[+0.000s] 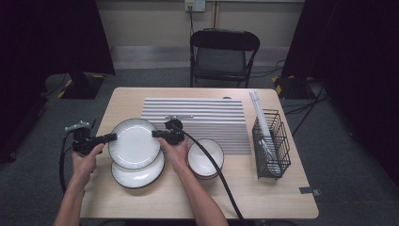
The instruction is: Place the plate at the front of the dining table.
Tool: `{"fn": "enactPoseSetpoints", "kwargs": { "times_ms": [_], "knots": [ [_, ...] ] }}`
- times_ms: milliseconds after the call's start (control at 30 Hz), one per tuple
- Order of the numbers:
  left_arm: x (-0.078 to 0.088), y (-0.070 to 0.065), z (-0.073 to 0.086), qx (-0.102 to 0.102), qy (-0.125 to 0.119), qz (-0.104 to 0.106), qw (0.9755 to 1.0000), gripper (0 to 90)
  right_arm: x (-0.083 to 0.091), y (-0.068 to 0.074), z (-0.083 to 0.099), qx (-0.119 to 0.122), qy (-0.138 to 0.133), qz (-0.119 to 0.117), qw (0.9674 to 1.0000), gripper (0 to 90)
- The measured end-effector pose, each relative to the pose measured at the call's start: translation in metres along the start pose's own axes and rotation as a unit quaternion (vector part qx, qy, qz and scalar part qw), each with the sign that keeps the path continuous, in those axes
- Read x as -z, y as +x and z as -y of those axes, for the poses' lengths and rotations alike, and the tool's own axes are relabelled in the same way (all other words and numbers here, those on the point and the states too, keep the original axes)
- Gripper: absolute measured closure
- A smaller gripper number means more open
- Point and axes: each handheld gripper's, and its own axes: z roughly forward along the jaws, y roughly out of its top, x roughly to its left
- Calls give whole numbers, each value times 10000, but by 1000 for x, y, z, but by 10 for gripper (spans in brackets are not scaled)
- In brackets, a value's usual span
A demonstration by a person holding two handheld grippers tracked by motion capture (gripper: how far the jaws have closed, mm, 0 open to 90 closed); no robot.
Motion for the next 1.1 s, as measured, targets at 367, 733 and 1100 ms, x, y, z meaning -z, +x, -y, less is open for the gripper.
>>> {"fn": "enactPoseSetpoints", "kwargs": {
  "times_ms": [367,733,1100],
  "knots": [
    [5,2,-3,-55,-82,53,9999,854,4,3,-2,61,-146,-178,9997,858],
    [11,-3,-10,-135,-112,159,9997,856,14,11,-9,219,-270,-120,9993,857],
    [16,-6,-18,-158,-234,251,9993,857,22,20,-21,424,-380,-37,9984,857]
  ]
}}
